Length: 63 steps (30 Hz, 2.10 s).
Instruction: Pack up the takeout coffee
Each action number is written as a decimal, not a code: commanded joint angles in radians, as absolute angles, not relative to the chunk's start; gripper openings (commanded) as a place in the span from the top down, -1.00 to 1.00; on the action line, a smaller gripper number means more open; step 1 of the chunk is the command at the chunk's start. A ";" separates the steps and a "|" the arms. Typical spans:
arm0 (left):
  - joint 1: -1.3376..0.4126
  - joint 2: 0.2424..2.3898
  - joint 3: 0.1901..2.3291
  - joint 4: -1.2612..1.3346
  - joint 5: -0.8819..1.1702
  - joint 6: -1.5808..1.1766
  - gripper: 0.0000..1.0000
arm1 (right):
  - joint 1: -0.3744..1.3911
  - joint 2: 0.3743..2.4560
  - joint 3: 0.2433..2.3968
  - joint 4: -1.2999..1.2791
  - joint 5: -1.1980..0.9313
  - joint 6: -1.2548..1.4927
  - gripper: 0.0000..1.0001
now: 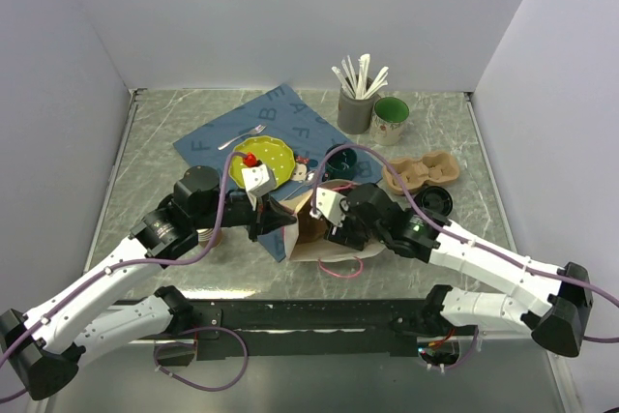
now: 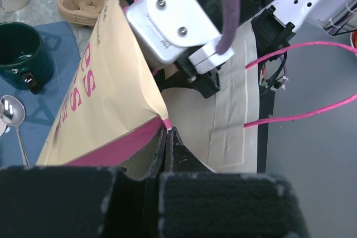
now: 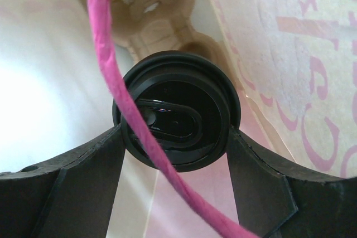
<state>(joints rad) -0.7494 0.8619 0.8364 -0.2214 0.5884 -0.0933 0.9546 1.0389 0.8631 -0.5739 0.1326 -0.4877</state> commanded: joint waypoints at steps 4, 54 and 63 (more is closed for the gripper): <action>-0.752 0.851 0.853 -0.178 0.658 -0.031 0.98 | 0.919 1.080 0.919 -0.497 0.175 -0.428 -0.20; -1.002 0.928 0.663 0.155 0.518 0.167 0.98 | 0.922 0.773 0.712 -0.615 0.219 -0.719 -0.16; -1.002 0.940 0.672 0.150 0.529 0.167 0.98 | 0.923 0.822 0.701 -0.535 0.178 -0.706 -0.16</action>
<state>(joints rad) -0.9966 0.9325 0.6735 0.1429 0.5068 0.1562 0.9306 0.8097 0.7048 -0.6216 0.1886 -0.7197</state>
